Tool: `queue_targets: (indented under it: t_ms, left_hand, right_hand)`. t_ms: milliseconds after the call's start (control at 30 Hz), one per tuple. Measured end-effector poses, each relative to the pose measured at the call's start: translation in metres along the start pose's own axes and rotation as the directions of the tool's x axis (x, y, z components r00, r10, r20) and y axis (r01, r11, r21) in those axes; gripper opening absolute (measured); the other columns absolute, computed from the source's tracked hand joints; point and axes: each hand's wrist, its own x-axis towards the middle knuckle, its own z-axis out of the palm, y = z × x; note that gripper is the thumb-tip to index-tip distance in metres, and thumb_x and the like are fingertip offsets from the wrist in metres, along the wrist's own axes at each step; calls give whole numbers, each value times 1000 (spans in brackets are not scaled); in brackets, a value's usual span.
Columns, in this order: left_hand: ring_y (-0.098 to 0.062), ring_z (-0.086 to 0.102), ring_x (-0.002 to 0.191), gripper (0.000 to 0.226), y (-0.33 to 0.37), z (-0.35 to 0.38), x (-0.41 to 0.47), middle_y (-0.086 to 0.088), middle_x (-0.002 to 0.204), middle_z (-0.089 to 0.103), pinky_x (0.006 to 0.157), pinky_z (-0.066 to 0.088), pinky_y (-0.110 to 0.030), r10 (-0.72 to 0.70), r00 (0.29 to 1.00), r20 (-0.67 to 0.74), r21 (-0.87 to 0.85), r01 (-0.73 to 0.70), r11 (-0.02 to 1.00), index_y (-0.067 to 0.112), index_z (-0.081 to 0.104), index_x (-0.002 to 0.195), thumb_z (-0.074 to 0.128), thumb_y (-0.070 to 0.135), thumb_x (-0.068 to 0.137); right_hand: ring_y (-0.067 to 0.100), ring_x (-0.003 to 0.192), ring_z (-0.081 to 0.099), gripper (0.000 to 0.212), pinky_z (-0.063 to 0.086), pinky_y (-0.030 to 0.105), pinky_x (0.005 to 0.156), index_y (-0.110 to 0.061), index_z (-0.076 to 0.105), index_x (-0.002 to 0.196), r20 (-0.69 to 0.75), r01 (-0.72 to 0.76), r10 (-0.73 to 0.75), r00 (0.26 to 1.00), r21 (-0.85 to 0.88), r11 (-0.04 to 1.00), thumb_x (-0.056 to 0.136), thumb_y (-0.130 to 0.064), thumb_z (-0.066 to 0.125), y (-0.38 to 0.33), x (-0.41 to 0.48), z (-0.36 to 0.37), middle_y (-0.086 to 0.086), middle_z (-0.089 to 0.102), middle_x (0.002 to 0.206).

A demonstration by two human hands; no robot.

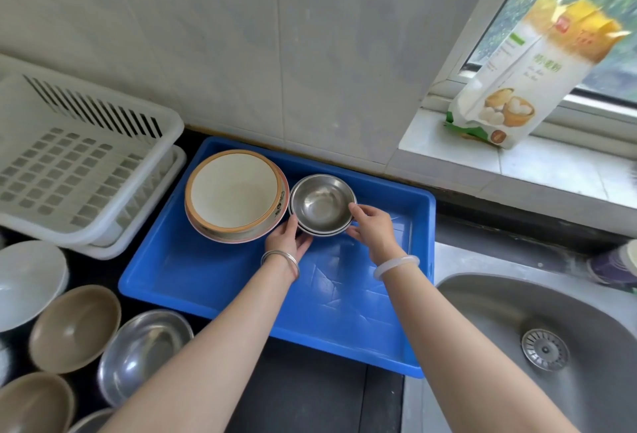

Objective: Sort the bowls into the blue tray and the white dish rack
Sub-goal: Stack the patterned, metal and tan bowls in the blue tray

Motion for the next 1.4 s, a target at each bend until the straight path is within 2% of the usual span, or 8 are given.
queue_targets:
  t_ms: [233,433,667,733,967,1067,1267,1400]
  left_hand:
    - [-33,49,125,37,2,-10,-13,-20,133,51,98,42,-32,42,999,-7,131,-40,990,-4,47,129,47,11,95]
    - [-24,54,118,42,12,-54,-54,-15,132,53,96,44,-26,144,987,71,388,-160,908,3,46,133,52,12,92]
    - [-13,56,103,36,22,-138,-125,-12,124,60,99,46,-33,280,950,139,634,-303,712,5,56,124,57,14,89]
    - [-12,56,105,36,23,-168,-144,-11,125,60,97,44,-25,308,944,118,650,-308,695,3,56,123,58,10,88]
    - [-23,59,112,37,12,-271,-190,-9,121,64,97,43,-29,450,891,-67,810,-215,546,14,60,120,58,3,85]
    - [-22,56,114,39,9,-307,-203,-5,122,62,101,39,-28,572,807,-149,854,-187,485,14,63,116,60,-1,80]
    - [-15,51,122,43,0,-340,-212,2,132,56,96,33,-16,624,758,-189,859,-180,479,13,62,118,53,-9,82]
    - [-14,51,122,44,-1,-343,-212,3,130,58,95,34,-14,652,731,-203,841,-211,498,13,64,115,50,-12,81]
  right_hand:
    - [20,81,62,31,53,26,72,-12,60,116,11,9,-9,1000,-11,1000,96,-33,49,-6,-27,-4,7,64,108]
    - [19,85,63,28,50,30,74,-11,59,114,-15,101,-104,994,-141,985,98,-28,45,2,-86,-4,6,64,109]
    - [14,71,65,20,50,22,66,-24,66,88,236,123,-74,969,-201,972,95,-26,48,42,-184,45,-1,70,88]
    - [11,69,66,21,50,20,64,-28,66,86,301,123,-39,953,-268,955,95,-28,47,64,-203,63,-4,71,87]
    - [7,73,64,42,53,25,71,-21,53,130,357,188,34,934,-570,800,92,-38,51,115,-221,128,-3,66,106]
    - [9,73,64,50,53,19,57,-16,45,137,346,158,69,936,-586,795,92,-33,57,119,-224,154,0,64,101]
    - [15,84,66,12,55,17,59,-15,58,104,297,52,102,949,-468,882,92,-12,57,111,-226,176,3,63,94]
    - [18,87,67,10,57,20,63,-9,65,94,258,57,58,964,-417,907,91,-6,57,110,-233,173,8,66,94]
